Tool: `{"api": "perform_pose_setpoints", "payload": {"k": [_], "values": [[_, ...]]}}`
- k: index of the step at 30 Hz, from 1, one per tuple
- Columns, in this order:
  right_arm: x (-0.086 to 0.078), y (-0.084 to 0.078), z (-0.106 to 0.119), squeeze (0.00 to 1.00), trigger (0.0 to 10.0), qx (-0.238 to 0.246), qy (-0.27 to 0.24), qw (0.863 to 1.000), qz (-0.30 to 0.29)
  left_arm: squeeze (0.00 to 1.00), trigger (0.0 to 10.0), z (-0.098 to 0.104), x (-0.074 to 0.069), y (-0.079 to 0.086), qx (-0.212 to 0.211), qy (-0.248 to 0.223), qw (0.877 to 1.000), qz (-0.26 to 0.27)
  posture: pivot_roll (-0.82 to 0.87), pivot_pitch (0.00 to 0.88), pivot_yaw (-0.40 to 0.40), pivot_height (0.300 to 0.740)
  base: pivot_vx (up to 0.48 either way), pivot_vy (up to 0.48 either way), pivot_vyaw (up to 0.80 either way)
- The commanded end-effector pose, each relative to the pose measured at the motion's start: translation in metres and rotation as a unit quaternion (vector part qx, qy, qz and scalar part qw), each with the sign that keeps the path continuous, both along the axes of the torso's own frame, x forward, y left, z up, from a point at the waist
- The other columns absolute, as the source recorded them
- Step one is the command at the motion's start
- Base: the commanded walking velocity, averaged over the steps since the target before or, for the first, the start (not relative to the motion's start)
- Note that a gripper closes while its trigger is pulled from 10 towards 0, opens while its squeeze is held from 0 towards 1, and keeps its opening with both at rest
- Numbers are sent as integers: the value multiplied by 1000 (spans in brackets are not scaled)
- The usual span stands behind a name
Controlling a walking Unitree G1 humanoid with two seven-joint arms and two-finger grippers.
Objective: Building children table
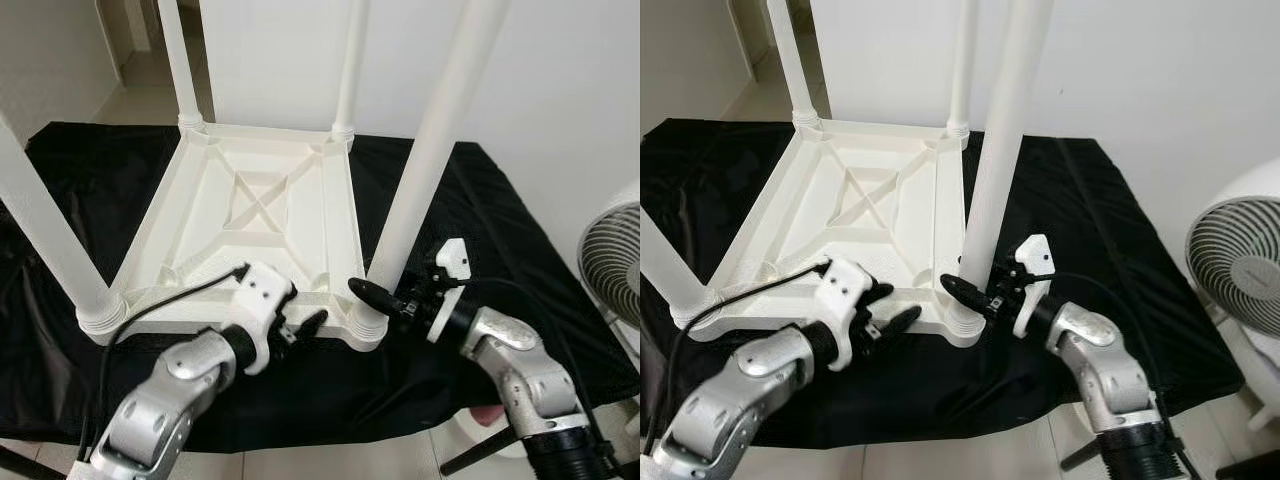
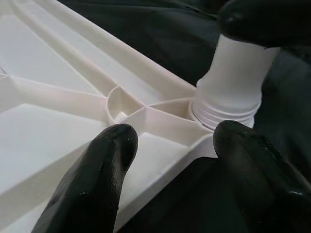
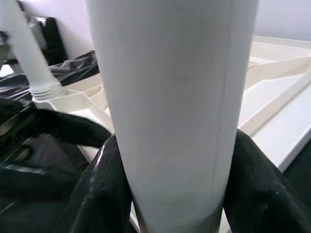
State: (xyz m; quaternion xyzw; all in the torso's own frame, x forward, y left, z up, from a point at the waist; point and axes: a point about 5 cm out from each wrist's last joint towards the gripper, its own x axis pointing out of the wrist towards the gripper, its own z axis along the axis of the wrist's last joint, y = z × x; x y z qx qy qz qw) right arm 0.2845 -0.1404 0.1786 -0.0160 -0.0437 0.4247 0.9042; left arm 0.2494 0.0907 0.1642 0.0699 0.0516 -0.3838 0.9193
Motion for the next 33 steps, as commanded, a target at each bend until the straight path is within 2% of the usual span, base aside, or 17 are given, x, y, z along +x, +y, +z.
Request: {"api": "perform_pose_setpoints", "payload": {"k": [1,4,9,13,15,18,20,22,25,26,27,28,29,30,31,32,33], "values": [[2,-2,-10,0,0,-6,23,999,-40,0,10000,0,-5,-2,2,-6,999,-33,38,66,-59,740,0,0,0],[3,4,-12,0,0,5,23,995,-100,0,10000,-1,-12,-2,6,-12,999,-46,34,68,-52,740,0,0,0],[-5,16,-16,0,0,32,32,991,-124,0,10000,-2,-14,-2,5,-16,999,-32,35,71,-47,740,0,0,0],[-8,23,-19,0,0,40,36,985,-164,0,10000,0,-12,-3,9,-38,999,-24,39,74,-45,740,0,0,0],[-9,28,-23,0,0,43,49,971,-230,0,10000,2,-10,-3,9,-54,998,-18,38,74,-42,740,0,0,0],[-9,29,-25,0,0,43,54,967,-247,0,10000,3,-9,-2,9,-57,998,-17,38,75,-41,740,0,0,0],[-6,30,-33,0,0,41,81,946,-310,0,10000,5,-8,-2,-1,-63,998,-18,37,78,-36,740,0,0,0],[-4,30,-37,0,0,38,95,933,-344,0,10000,7,-7,-3,-8,-63,998,-21,37,78,-36,740,0,0,0],[-4,34,-38,0,0,39,94,935,-341,0,10000,8,-7,-3,-12,-69,997,-21,36,79,-32,740,0,0,0],[-4,37,-36,0,2275,44,89,938,-332,0,10000,7,-6,-2,-15,-64,998,-22,34,76,-27,740,0,0,0],[-4,39,-34,0,4980,42,80,940,-328,0,10000,7,-6,-1,-19,-59,998,-23,33,75,-25,740,0,0,0],[-4,39,-34,0,4980,42,80,940,-328,0,10000,7,-6,-1,-19,-59,998,-23,33,75,-25,740,0,0,0],[-5,40,-33,0,10000,41,75,941,-327,0,10000,6,-5,-1,-21,-56,998,-23,33,75,-25,740,0,0,0],[-4,38,-33,616,10000,43,73,943,-322,0,10000,6,-5,-1,-21,-56,998,-25,34,71,-22,740,0,0,0],[-4,38,-33,616,10000,43,73,943,-322,0,10000,6,-5,-1,-21,-56,998,-25,34,71,-22,740,0,0,0],[-4,36,-33,1000,10000,62,80,947,-304,0,10000,6,-4,-1,-22,-56,998,-27,34,66,-19,740,0,0,0],[-4,35,-32,1000,10000,77,85,950,-291,0,10000,6,-4,-2,-22,-56,998,-29,34,66,-19,740,0,0,0]]}}
